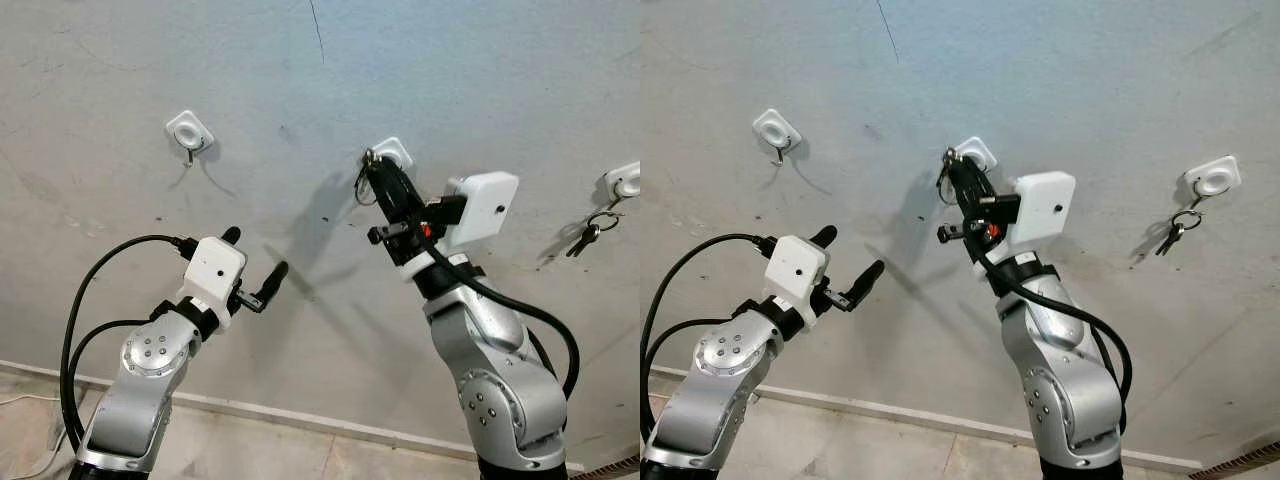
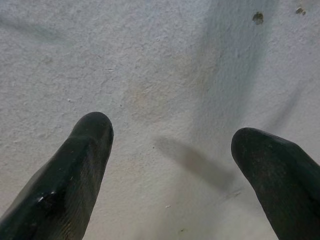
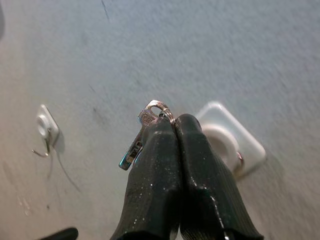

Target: Hang keys on a hook

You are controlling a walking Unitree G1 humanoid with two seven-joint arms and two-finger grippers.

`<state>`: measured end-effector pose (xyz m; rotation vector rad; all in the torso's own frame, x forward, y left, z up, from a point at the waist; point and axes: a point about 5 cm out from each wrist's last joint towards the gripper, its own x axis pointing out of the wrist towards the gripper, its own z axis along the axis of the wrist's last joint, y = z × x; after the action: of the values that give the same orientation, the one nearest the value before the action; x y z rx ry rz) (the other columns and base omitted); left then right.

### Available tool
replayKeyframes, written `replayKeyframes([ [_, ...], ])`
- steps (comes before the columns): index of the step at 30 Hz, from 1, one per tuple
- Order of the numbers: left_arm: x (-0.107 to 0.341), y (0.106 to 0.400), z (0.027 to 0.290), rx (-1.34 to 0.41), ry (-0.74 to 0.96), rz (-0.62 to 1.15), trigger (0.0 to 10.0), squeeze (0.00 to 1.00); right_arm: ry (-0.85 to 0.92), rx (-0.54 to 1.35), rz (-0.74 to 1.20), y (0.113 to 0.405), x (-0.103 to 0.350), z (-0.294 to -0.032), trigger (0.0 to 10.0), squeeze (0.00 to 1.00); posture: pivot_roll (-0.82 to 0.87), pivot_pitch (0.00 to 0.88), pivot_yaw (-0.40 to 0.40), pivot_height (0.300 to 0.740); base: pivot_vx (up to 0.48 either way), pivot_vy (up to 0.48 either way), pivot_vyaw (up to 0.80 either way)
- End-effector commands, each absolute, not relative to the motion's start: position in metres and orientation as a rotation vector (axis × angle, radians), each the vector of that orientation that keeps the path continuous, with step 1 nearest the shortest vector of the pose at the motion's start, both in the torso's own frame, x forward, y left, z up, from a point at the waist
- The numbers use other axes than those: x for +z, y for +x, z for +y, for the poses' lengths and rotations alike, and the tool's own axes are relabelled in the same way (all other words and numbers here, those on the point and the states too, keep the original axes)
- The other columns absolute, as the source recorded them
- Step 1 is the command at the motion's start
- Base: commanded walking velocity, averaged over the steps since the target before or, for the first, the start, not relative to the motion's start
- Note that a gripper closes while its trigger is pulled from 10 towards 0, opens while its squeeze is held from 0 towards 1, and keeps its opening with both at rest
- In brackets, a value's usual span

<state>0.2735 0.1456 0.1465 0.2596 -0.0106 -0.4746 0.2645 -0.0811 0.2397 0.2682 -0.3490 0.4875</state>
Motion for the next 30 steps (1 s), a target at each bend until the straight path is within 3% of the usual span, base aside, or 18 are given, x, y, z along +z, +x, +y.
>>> replayKeyframes([
  [1, 0.148, 0.272, 0.145, -0.477, 0.262, -0.012, 10.0, 0.0, 0.271, 0.504, -0.369, 0.263, 0.245, -0.081, 10.0, 0.0, 0.24, 0.0, 0.019, 0.74, 0.0, 0.0, 0.0],
  [13, 0.147, 0.272, 0.144, -0.48, 0.259, -0.009, 10.0, 0.0, 0.286, 0.538, -0.415, 0.262, 0.261, -0.084, 10.0, 0.0, 0.23, 0.0, 0.017, 0.74, 0.0, 0.0, 0.0],
  [30, 0.146, 0.272, 0.144, -0.485, 0.261, -0.008, 10.0, 0.0, 0.224, 0.456, -0.324, 0.265, 0.228, -0.099, 10.0, 0.0, 0.23, 0.0, 0.019, 0.74, 0.0, 0.0, 0.0],
])
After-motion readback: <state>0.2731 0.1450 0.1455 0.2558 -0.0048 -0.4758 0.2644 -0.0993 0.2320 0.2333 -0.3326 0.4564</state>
